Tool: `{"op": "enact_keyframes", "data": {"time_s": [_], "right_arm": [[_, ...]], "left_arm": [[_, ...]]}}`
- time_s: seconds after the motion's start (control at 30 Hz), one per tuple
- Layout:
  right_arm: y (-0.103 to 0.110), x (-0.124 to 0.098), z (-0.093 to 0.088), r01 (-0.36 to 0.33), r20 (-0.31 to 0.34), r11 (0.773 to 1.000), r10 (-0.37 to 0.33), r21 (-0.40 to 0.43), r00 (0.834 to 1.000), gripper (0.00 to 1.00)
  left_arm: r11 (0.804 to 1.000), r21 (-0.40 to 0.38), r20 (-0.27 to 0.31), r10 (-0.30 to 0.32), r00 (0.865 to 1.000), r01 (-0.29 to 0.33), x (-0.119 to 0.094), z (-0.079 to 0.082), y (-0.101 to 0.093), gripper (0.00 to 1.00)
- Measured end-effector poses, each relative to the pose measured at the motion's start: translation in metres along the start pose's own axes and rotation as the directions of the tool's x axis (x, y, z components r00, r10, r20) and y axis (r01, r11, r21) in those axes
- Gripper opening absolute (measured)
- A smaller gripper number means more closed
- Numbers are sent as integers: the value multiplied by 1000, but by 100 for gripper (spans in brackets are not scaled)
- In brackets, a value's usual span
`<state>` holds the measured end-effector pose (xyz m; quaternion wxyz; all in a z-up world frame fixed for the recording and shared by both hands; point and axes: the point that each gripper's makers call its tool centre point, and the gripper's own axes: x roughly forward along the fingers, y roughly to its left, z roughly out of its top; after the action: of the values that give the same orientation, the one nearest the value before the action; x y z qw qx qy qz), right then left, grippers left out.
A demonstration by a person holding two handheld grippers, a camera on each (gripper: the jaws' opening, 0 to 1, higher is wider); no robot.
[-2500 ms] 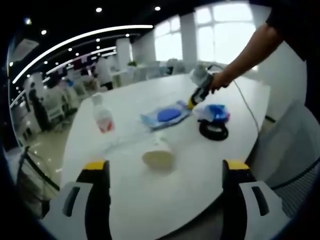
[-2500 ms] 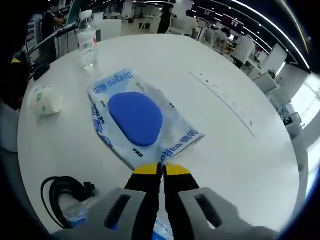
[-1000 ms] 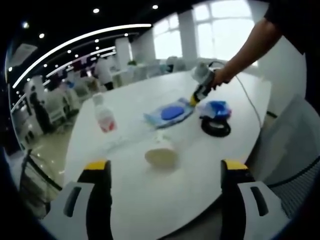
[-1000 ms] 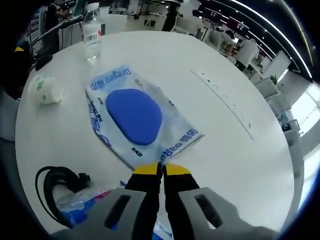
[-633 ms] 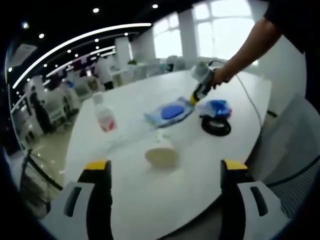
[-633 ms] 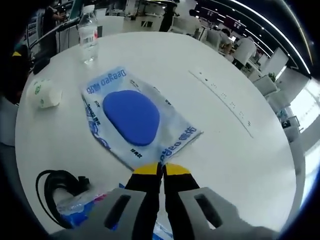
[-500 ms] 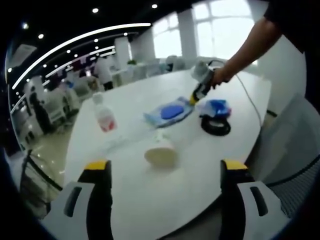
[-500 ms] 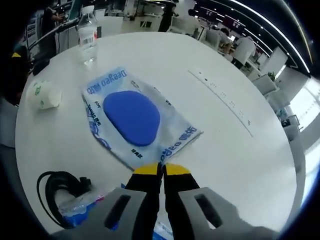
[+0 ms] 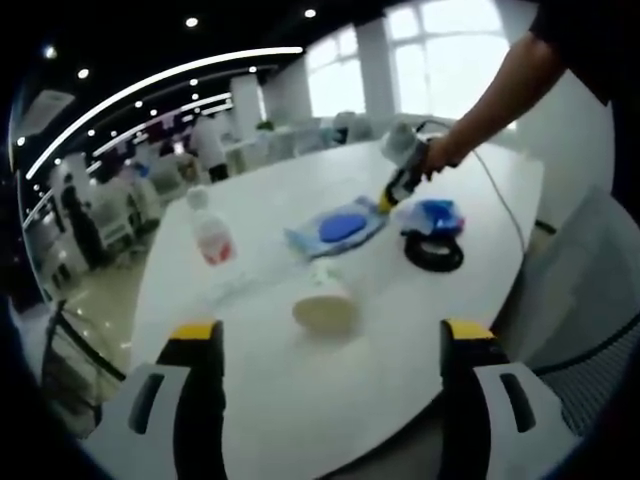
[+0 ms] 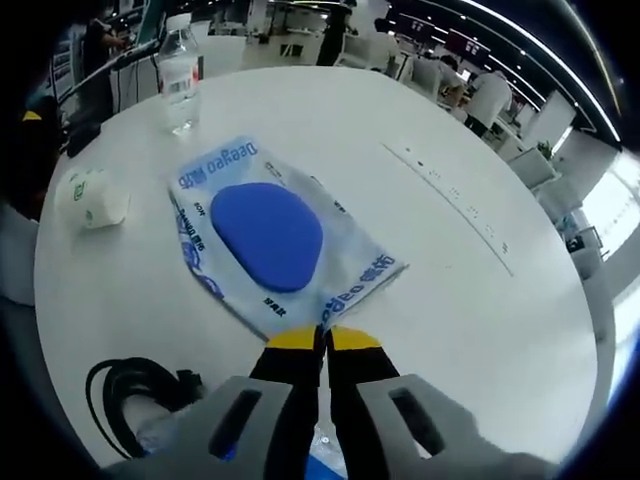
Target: Arrange the tabletop items into an orderly group along one side of the table until the central work area is clear of visible clutter.
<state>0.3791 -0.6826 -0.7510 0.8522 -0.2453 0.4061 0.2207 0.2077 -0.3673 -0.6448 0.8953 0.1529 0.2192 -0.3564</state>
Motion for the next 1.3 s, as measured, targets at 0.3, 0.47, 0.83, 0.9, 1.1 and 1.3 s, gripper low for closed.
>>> {"op": "enact_keyframes", "data": {"time_s": [0.3, 0.47, 0.83, 0.9, 1.1, 1.3], "right_arm": [[4, -1, -1, 8, 0, 999, -8, 36, 1000, 1], [3, -4, -3, 28, -16, 998, -27, 49, 999, 8], [0, -22, 3, 50, 38, 989, -56, 139, 998, 19], [1, -26, 6, 51, 53, 990, -59, 134, 997, 20], [2, -37, 14, 59, 95, 987, -74, 151, 993, 27], [12, -51, 21, 53, 140, 988, -73, 146, 987, 37]], "left_arm": [[1000, 4, 0, 0, 1000, 0, 0, 0, -1, 86], [1000, 4, 2, 0, 1000, 0, 0, 1, -2, 86], [1000, 3, 11, 1, 1000, -1, 0, 3, -1, 85], [1000, 2, 14, 0, 1000, 0, 0, 4, -1, 85], [1000, 2, 20, -13, 1000, 13, 0, 6, -4, 86], [1000, -19, 36, -22, 999, 22, 0, 9, -5, 88]]}}
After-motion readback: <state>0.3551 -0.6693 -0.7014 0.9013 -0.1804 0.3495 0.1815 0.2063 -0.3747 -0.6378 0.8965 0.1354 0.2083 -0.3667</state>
